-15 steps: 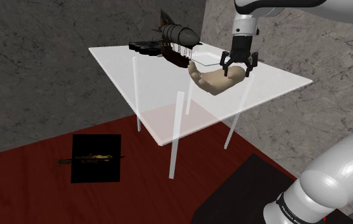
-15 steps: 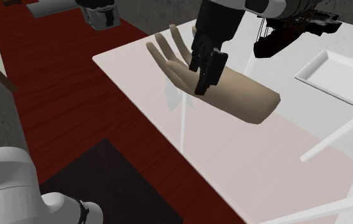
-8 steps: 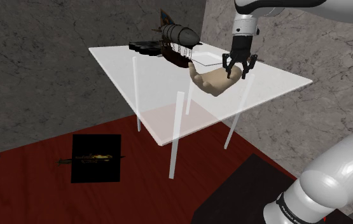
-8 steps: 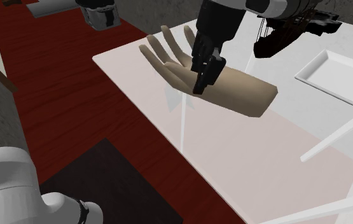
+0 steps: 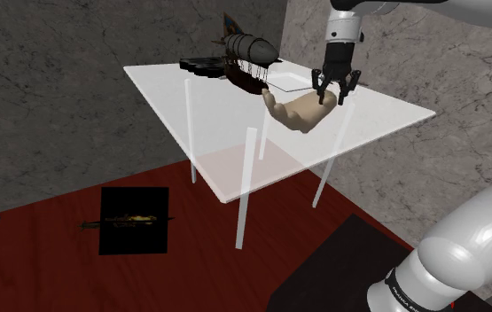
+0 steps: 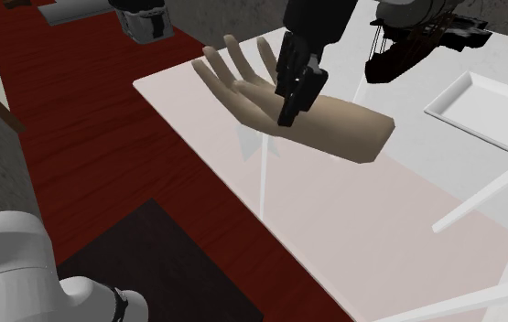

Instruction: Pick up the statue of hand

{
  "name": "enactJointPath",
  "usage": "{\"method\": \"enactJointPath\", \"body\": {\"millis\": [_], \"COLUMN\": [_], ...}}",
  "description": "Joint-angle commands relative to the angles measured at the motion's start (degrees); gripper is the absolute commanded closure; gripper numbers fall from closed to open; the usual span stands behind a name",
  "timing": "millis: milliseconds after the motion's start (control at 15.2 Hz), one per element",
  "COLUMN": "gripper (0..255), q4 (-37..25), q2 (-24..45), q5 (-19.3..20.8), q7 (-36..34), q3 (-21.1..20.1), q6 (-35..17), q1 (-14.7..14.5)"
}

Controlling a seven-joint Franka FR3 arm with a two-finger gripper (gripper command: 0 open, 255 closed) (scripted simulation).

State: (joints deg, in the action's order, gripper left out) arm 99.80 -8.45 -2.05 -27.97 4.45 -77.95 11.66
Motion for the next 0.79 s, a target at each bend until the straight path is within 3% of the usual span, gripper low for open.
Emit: {"method": "enactJointPath", "body": {"millis": [0,726], "gripper": [255,255], "q4": [-2.14,-12.40], "q2": [0.44,3.05], "q5": [-0.06,-0.31], "q7": [-0.07,-0.22], "q3": [-0.04,0.09], "q6": [1.71,9.37], "q1": [-0.05,-0.03]}}
